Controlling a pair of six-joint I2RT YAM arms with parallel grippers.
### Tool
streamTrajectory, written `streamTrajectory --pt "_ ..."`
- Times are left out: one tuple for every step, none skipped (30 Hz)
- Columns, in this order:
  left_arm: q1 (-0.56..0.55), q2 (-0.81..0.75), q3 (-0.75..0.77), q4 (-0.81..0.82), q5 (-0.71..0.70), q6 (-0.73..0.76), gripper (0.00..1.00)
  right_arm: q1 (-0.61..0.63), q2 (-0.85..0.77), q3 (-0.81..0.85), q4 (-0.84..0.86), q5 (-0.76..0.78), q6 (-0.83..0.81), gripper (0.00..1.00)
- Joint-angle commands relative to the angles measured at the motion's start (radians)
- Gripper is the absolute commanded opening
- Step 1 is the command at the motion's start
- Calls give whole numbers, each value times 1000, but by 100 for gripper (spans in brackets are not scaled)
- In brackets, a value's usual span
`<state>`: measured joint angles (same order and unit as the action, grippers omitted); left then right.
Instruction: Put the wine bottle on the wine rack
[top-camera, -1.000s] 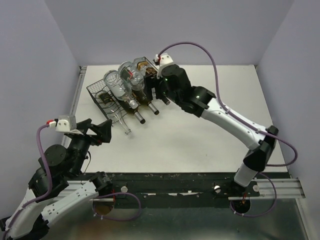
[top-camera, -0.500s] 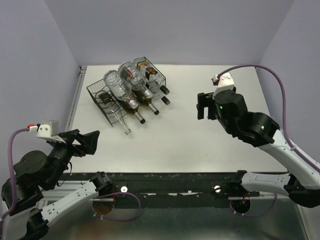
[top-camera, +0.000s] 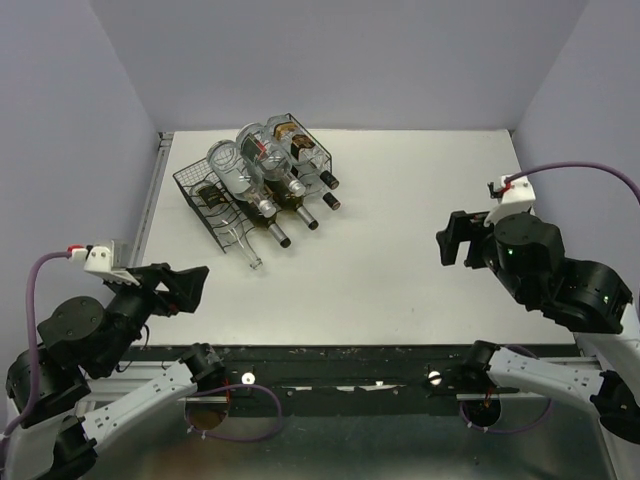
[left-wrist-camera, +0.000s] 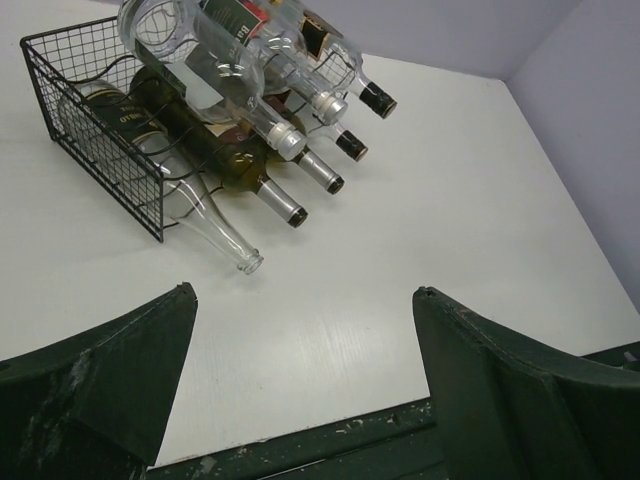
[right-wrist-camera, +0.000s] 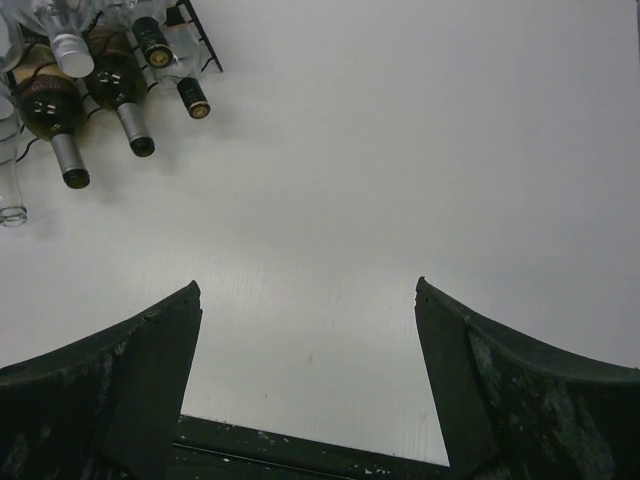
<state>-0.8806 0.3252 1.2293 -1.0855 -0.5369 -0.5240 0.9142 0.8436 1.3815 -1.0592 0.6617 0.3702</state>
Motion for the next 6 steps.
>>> streamTrajectory --pt "3 18 -27 48 5 -36 99 -2 -21 -22 -48 -8 12 95" --pt "3 20 -27 52 -1 -41 99 -1 -24 -22 -47 -22 6 95" --pt "3 23 -27 53 -11 -50 99 -5 -29 -22 -42 -28 1 95" --pt "3 26 -25 53 -26 -60 99 -2 -32 -27 -33 -30 -2 95" --pt "3 28 -24 52 -35 -68 99 -3 -34 -30 -30 -31 -5 95" --pt "3 28 -24 53 -41 -64 99 -5 -34 -30 -28 -33 -7 95"
